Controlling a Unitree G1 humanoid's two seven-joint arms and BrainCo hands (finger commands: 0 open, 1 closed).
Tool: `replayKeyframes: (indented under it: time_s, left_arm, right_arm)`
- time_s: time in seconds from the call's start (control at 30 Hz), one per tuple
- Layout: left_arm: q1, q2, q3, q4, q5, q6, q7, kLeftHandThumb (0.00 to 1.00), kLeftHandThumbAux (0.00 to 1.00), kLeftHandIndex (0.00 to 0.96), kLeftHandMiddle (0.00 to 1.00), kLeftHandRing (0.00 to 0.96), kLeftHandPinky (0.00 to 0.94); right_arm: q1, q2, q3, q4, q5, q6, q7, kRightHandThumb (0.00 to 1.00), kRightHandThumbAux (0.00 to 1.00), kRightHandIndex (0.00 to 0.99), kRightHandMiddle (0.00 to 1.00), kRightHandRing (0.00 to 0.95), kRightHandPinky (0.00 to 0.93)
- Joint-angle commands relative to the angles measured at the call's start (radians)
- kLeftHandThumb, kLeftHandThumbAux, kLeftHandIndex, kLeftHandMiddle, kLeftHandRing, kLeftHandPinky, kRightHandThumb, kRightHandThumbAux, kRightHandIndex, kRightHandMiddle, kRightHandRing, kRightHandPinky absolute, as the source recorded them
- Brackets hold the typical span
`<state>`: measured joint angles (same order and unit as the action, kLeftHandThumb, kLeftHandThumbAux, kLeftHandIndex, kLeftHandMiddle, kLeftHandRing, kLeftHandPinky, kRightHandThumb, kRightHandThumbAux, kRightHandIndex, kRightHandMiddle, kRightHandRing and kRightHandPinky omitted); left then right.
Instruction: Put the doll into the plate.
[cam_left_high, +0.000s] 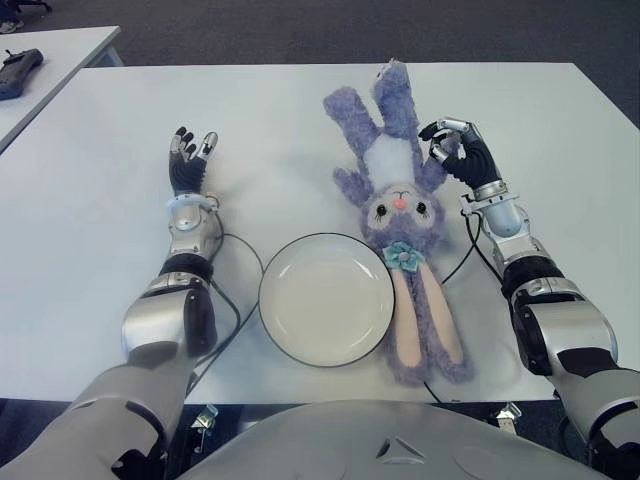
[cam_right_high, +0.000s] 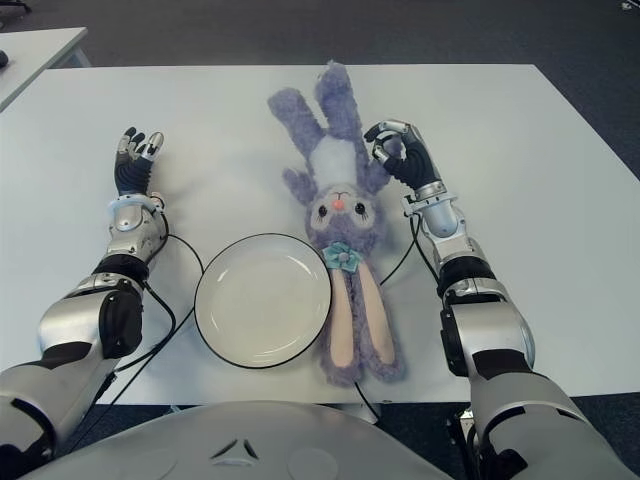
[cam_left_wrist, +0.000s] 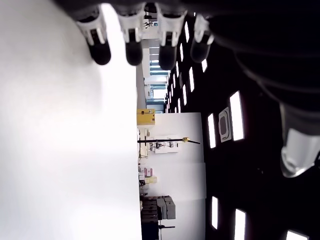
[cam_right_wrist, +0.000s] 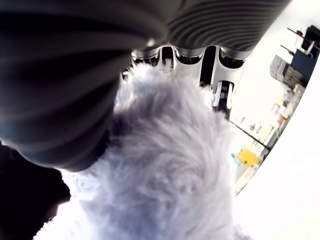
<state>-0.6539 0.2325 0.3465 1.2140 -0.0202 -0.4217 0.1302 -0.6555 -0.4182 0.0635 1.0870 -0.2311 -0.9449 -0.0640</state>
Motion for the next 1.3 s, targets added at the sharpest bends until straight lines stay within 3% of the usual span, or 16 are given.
replayKeyframes:
  time_s: [0.03,0.37,0.5,0.53,0.57,0.6,0.63,0.67,1.0,1.3]
  left_arm:
    - [0.199,-0.098,0.0,0.146,-0.001,0.146,0.009,0.0,0.525,0.043,0.101,0.077,0.024]
    - [0.201,-0.1,0.001,0.145,-0.002,0.133,0.011,0.0,0.525,0.043,0.103,0.078,0.022]
    - [0.202,-0.101,0.004,0.145,-0.004,0.131,0.008,0.0,0.521,0.044,0.105,0.078,0.03]
    - [0.201,-0.101,0.005,0.145,-0.005,0.132,0.007,0.0,0.518,0.044,0.104,0.078,0.026]
    - [0.201,-0.101,0.005,0.145,-0.005,0.134,0.007,0.0,0.517,0.044,0.104,0.078,0.026]
    - [0.201,-0.101,0.005,0.145,-0.005,0.136,0.007,0.0,0.517,0.043,0.104,0.078,0.025]
    - [0.2,-0.101,0.004,0.145,-0.004,0.138,0.008,0.0,0.518,0.042,0.104,0.079,0.027]
    - [0.2,-0.101,0.005,0.145,-0.004,0.141,0.009,0.0,0.518,0.042,0.104,0.079,0.027]
    - [0.199,-0.102,0.006,0.145,-0.005,0.137,0.009,0.0,0.522,0.036,0.099,0.076,0.017]
    - [0.199,-0.102,0.006,0.145,-0.005,0.142,0.01,0.0,0.525,0.046,0.105,0.082,0.033]
  right_arm:
    - [0.026,-0.015,-0.001,-0.003,-0.023,0.031,-0.02,0.69,0.722,0.433,0.743,0.77,0.756]
    - [0.026,-0.018,-0.007,0.002,0.006,0.027,0.02,0.688,0.723,0.429,0.687,0.713,0.668]
    - [0.023,-0.025,-0.007,0.016,0.003,0.002,0.023,0.677,0.728,0.42,0.59,0.599,0.557]
    - [0.022,-0.027,-0.006,0.018,-0.001,-0.006,0.02,0.671,0.729,0.415,0.512,0.509,0.475]
    - [0.022,-0.029,-0.003,0.019,-0.009,-0.014,0.013,0.671,0.73,0.414,0.499,0.494,0.46]
    - [0.02,-0.034,0.005,0.019,-0.03,-0.026,-0.006,0.25,0.657,0.366,0.447,0.435,0.403]
    - [0.018,-0.037,0.011,0.019,-0.045,-0.033,-0.02,0.098,0.593,0.307,0.341,0.311,0.27]
    - [0.016,-0.043,0.021,0.02,-0.067,-0.041,-0.037,0.059,0.577,0.292,0.314,0.279,0.235]
    - [0.012,-0.068,0.074,0.017,-0.159,-0.015,-0.084,0.031,0.525,0.14,0.206,0.196,0.177]
    - [0.015,-0.083,0.099,0.007,-0.175,0.035,-0.043,0.036,0.505,0.054,0.141,0.153,0.168]
